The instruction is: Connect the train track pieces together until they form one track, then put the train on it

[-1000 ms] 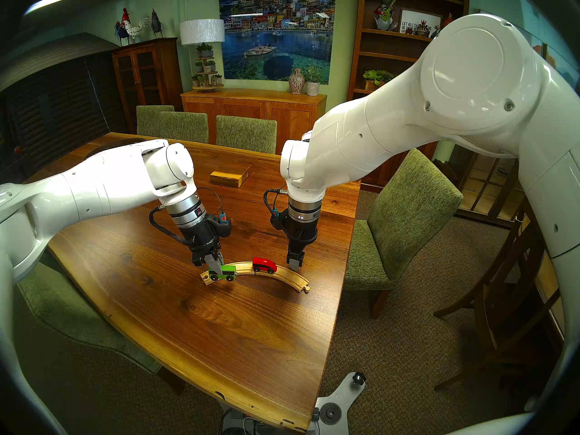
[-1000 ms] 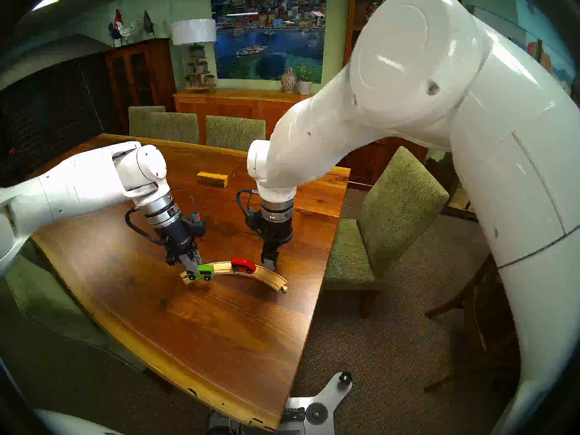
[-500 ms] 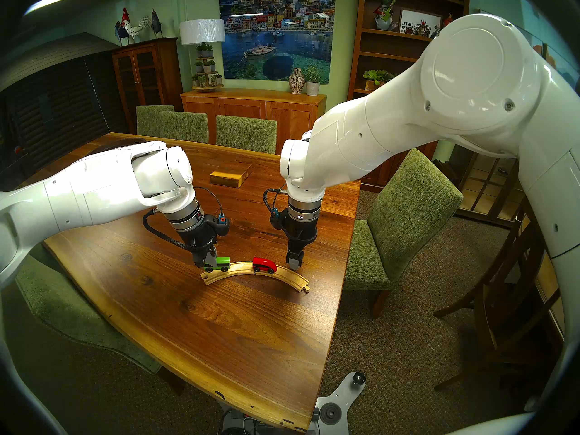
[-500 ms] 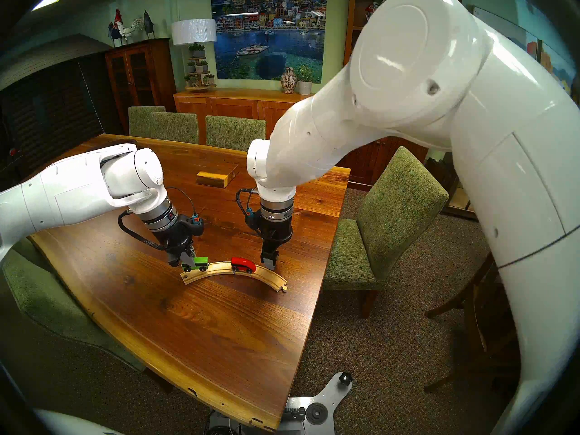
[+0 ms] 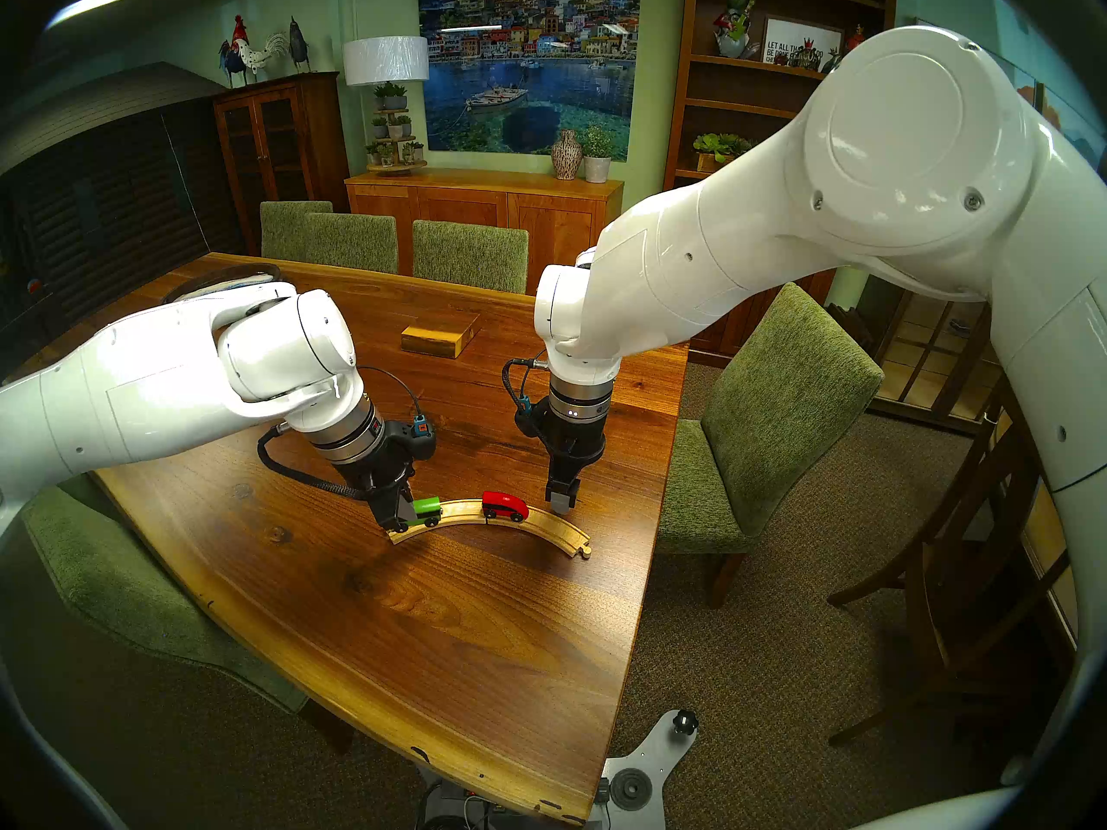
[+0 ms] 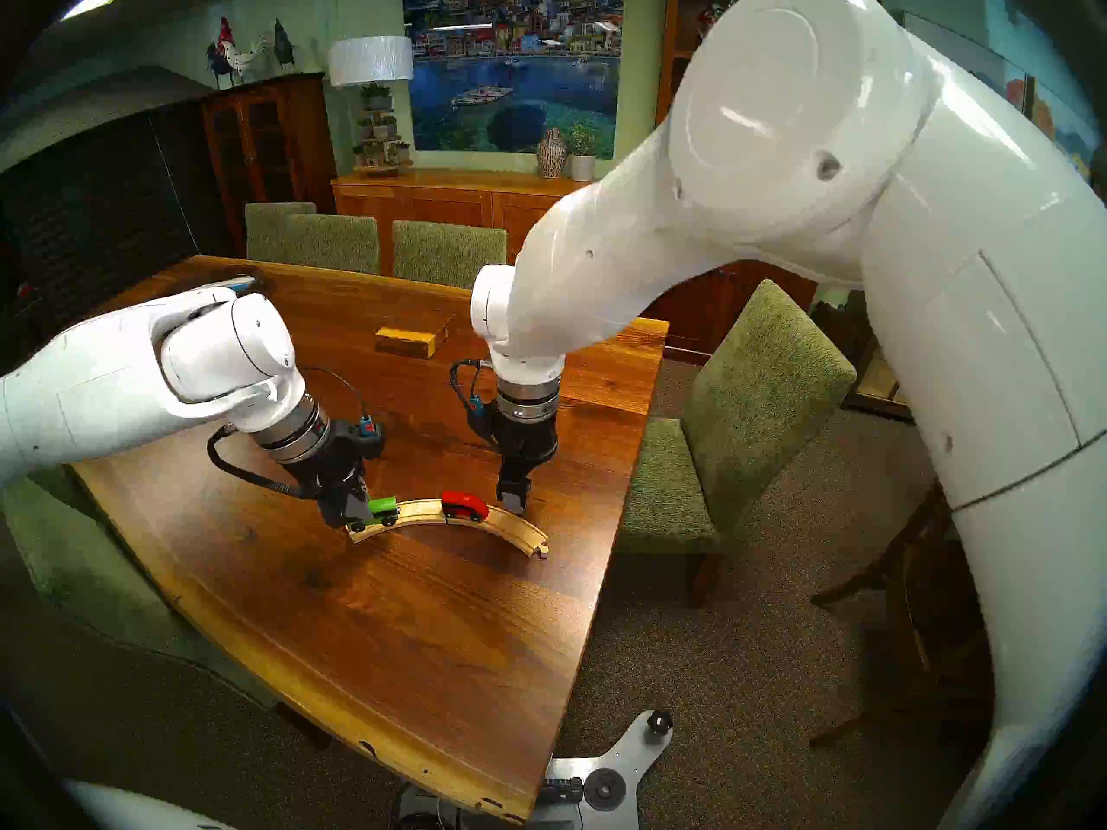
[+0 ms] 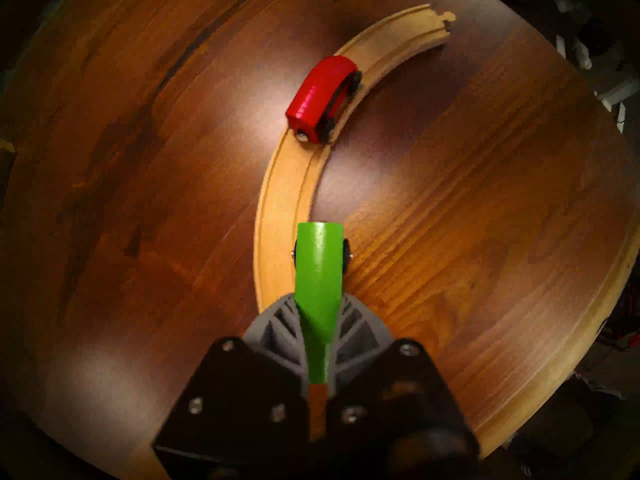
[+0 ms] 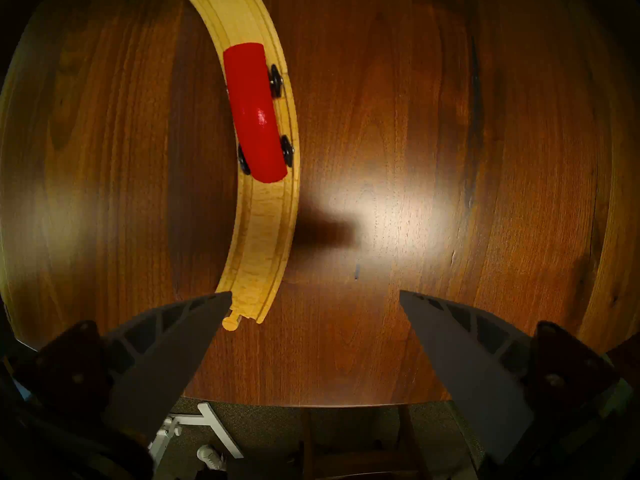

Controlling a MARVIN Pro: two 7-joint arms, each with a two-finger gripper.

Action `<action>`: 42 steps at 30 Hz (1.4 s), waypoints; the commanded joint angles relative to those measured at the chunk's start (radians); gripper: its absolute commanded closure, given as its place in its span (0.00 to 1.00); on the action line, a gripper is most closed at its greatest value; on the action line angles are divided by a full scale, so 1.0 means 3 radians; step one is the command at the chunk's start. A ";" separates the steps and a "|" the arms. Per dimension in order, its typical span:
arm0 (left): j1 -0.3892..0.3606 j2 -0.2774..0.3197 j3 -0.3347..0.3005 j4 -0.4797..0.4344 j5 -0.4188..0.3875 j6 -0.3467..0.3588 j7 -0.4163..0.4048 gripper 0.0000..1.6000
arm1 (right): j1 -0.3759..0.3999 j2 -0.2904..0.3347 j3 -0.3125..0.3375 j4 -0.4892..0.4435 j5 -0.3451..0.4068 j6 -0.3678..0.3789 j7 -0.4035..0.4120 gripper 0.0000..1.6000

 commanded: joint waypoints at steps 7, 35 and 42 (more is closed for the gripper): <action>0.0023 0.0058 -0.0144 0.0128 -0.0563 0.0000 0.0549 1.00 | 0.0117 0.0045 0.0021 0.0042 0.0011 0.0005 -0.0006 0.00; -0.0071 -0.0150 0.0112 0.0393 -0.0983 0.0000 0.1004 1.00 | 0.0118 0.0053 0.0032 0.0038 0.0006 0.0012 -0.0013 0.00; -0.0090 -0.0169 0.0141 0.0438 -0.1001 0.0000 0.0998 1.00 | 0.0117 0.0054 0.0034 0.0038 0.0005 0.0013 -0.0014 0.00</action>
